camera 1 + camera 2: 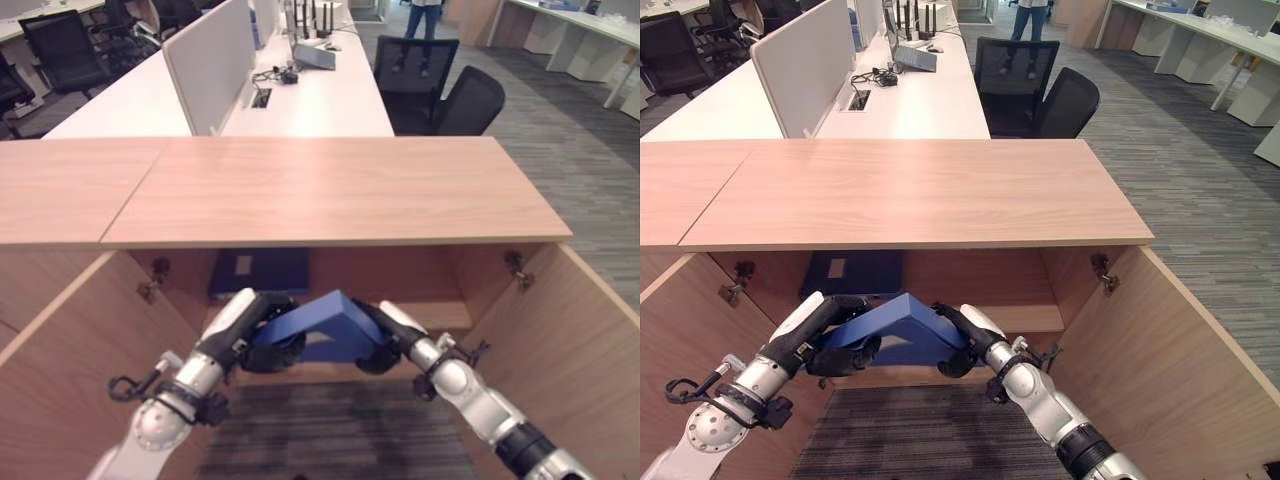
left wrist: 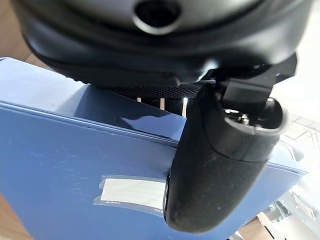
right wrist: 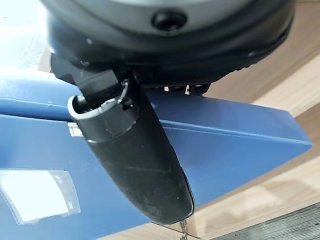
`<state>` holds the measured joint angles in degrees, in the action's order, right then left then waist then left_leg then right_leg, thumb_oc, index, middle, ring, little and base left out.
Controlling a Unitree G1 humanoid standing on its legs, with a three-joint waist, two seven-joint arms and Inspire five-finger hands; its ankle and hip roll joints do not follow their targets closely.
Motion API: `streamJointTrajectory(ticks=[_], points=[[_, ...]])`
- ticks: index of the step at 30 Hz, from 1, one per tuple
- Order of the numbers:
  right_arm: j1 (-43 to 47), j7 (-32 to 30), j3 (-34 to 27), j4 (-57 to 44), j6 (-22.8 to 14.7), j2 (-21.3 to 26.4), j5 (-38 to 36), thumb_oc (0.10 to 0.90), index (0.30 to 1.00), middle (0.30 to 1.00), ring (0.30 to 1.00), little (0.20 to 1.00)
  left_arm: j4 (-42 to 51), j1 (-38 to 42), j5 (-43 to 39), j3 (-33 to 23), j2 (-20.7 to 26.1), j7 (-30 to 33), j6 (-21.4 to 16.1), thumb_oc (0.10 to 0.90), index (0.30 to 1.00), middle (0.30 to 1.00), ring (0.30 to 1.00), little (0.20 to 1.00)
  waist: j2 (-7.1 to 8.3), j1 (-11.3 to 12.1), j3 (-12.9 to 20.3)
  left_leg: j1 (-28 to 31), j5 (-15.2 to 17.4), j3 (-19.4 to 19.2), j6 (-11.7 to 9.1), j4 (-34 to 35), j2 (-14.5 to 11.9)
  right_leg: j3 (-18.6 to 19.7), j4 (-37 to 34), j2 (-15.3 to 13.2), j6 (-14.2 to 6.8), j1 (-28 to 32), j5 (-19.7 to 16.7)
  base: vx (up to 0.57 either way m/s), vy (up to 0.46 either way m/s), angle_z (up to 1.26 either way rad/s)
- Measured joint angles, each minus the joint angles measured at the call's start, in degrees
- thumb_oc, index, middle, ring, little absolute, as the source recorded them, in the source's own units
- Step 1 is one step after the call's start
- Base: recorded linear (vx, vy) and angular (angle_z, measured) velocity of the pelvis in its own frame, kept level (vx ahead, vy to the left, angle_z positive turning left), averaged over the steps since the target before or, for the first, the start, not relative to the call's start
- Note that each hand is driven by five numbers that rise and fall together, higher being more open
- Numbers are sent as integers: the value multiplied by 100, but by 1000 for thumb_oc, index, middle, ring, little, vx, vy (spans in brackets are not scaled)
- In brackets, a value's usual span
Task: Put the empty folder in the office cabinet
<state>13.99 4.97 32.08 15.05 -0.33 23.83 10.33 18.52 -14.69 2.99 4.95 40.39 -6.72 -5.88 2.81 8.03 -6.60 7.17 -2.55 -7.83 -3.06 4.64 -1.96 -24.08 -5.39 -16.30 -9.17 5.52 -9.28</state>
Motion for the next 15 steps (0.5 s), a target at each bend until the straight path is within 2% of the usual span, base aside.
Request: streamJointTrajectory(ticks=[4, 5, 6, 7, 12, 15], points=[[112, 108, 115, 119, 50, 16, -215, 800, 900, 900, 900, 900, 8, 12, 0, 5, 140, -5, 54, 400, 300, 300, 300, 300, 21, 8, -4, 2, 0, 2, -1, 0, 1, -1, 0, 1, 0, 3, 0, 0, 0, 0], [112, 131, 119, 132, 60, 7, -258, 660, 691, 691, 691, 691, 8, 12, -11, 5, 151, -15, 66, 400, 300, 300, 300, 300, 31, 6, -9, 3, -1, 2, -1, 0, 0, -1, 0, 0, 0, -3, 0, 0, 0, 0], [112, 134, 120, 145, 62, 3, -265, 660, 691, 691, 691, 691, 8, 12, -12, 7, 152, -20, 72, 400, 300, 300, 300, 300, 38, 7, -10, 3, -1, 1, -1, 0, 1, 0, 0, -1, 0, -2, 0, 0, 0, 0], [112, 140, 142, 171, 66, -4, -269, 400, 300, 300, 300, 300, 7, 12, -108, 54, 157, -27, 120, 400, 300, 300, 300, 300, 56, 4, -7, 5, 0, 0, -1, 0, 3, 0, 0, -4, 0, -7, 0, 0, 0, 0], [103, 228, 83, 177, 60, 29, -821, 400, 300, 300, 300, 300, -185, 18, -1034, 221, 173, -38, 406, 400, 300, 300, 300, 300, 100, -29, -8, 14, 0, -14, -1, 0, 2, 15, -1, 0, 0, -15, 0, 0, 0, 0], [104, 459, 141, 336, 31, 56, -884, 400, 300, 300, 300, 300, -239, 18, -1134, 289, 352, -141, 431, 400, 300, 300, 300, 300, 130, -33, -7, 15, 0, -18, -1, 0, -1, 14, -1, 2, 0, -3, -1, 0, 0, 0]])
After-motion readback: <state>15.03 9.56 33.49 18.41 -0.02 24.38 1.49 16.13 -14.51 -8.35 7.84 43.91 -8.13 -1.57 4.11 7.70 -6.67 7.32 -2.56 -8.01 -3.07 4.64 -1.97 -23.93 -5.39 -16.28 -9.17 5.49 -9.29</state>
